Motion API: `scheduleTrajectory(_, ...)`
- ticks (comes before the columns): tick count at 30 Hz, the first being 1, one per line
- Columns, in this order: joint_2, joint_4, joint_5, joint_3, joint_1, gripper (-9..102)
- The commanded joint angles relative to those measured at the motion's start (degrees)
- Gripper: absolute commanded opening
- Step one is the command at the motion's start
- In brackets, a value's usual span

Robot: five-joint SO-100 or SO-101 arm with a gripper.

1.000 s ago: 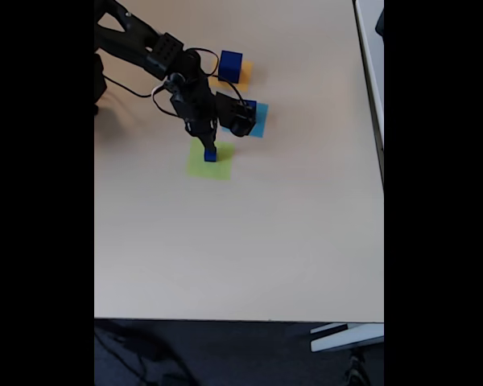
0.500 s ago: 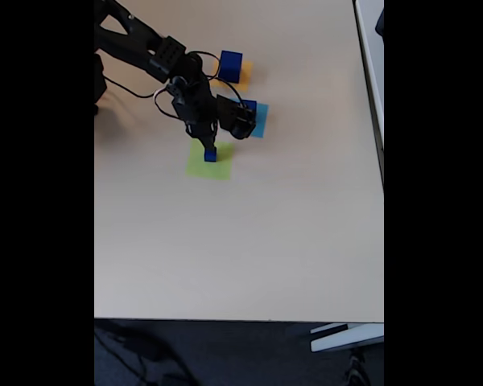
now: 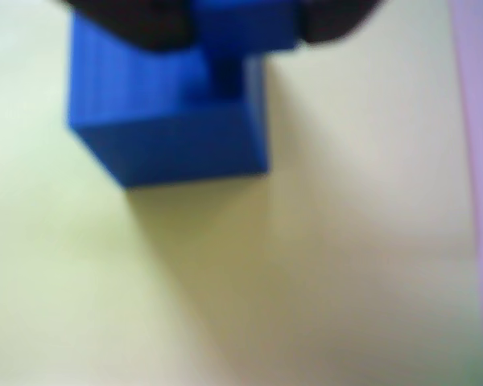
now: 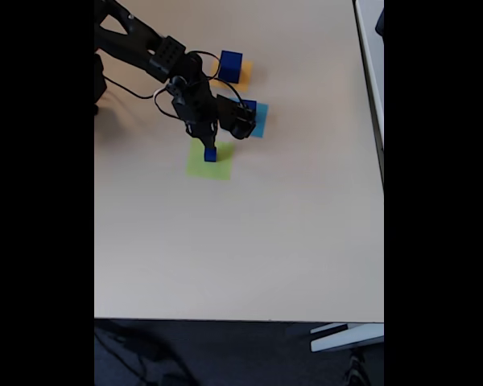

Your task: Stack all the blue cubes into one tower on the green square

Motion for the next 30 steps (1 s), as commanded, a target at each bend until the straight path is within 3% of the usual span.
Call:
scheduleTrajectory(1,0.97,0.09,-0.09,-3.78,-0.26,0)
scheduleTrajectory(12,8.61,14.06,5.63,-16.96,-4.66,0)
scheduleTrajectory(30,8.26,18.9,40.78,-16.96,-33.49,0)
